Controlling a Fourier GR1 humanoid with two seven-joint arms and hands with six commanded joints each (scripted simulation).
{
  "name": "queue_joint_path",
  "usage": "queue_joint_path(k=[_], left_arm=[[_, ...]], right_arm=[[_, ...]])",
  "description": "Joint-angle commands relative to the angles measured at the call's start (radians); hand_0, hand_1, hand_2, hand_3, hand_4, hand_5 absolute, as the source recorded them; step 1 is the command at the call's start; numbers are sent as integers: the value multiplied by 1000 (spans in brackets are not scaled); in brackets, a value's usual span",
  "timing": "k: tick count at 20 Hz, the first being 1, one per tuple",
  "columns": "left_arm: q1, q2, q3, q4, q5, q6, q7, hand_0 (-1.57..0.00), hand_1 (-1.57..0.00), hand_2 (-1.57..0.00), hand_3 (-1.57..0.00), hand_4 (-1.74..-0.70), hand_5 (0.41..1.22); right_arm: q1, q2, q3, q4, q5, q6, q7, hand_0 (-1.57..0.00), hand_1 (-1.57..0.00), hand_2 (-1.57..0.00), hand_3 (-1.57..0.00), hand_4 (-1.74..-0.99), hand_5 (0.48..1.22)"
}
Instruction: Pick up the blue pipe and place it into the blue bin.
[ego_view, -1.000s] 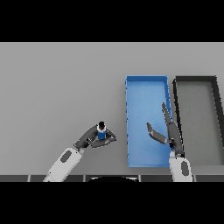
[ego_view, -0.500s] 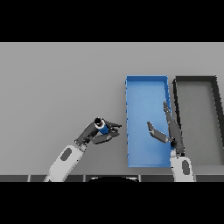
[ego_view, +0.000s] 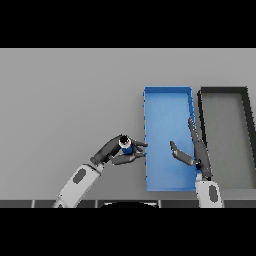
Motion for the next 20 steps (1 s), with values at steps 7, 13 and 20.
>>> queue_joint_path(k=[7,13,20], left_arm=[[8,-12,21,8,-28,-32,-5,-1570,-1570,-1570,-1570,-1467,1220],[17,-33,36,-6,-39,-61,-8,-1571,-1571,-1571,-1571,-1467,1221],[15,-51,61,-20,-60,-85,28,-1571,-1571,-1571,-1571,-1467,1221]], right_arm=[[67,-12,11,-118,60,-43,51,1,1,-2,1,-1184,642],[10,-90,3,-255,-310,217,136,1,-29,-120,-1,-1215,607],[-237,-222,86,-374,-506,337,395,1,-5,-90,1,-1270,558]])
